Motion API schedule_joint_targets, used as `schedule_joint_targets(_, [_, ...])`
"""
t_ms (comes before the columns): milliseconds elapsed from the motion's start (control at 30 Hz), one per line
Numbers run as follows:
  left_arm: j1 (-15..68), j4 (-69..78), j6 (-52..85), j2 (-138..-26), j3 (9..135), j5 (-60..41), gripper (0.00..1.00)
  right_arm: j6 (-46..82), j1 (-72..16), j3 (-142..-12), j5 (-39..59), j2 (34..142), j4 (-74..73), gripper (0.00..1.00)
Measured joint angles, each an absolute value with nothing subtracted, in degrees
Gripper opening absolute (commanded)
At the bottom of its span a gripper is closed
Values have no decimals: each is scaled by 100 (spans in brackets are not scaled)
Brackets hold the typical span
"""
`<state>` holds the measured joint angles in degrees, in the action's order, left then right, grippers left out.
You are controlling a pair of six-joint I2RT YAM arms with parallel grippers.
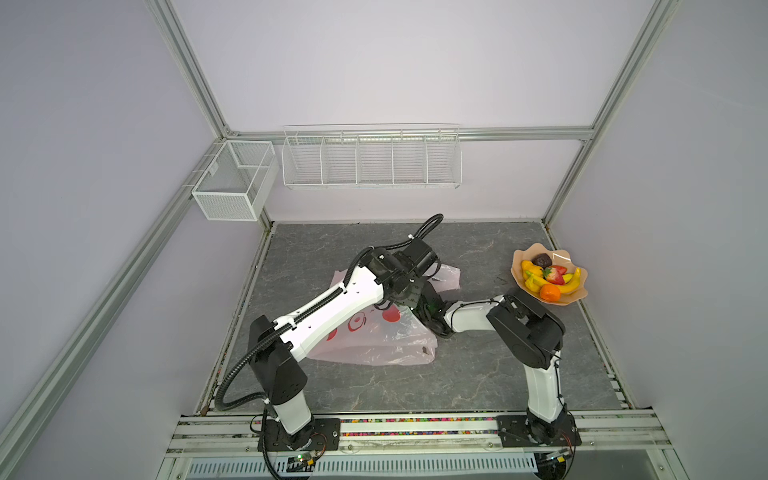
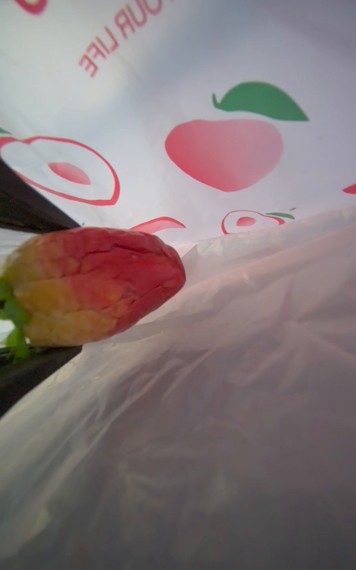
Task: Place the fruits into the plastic bag
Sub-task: 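Lower the strawberry into the bag and open the right gripper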
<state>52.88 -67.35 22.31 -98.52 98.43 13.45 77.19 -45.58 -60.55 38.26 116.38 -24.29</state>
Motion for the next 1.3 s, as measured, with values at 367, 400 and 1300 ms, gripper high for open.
schedule_joint_targets(367, [5288,-6685,2290,-9815,9559,1391,0,7511,-4545,-6020,3656,11389,-1761,84])
schedule_joint_targets(400, [5288,-6683,2294,-9802,9537,1409,0,7491,-4541,-5999,3632,11301,-1717,84])
schedule_joint_targets(1300, [5253,-6582,2351,-9445,9041,1627,0,6545,-3592,-4917,3085,8978,-19,88])
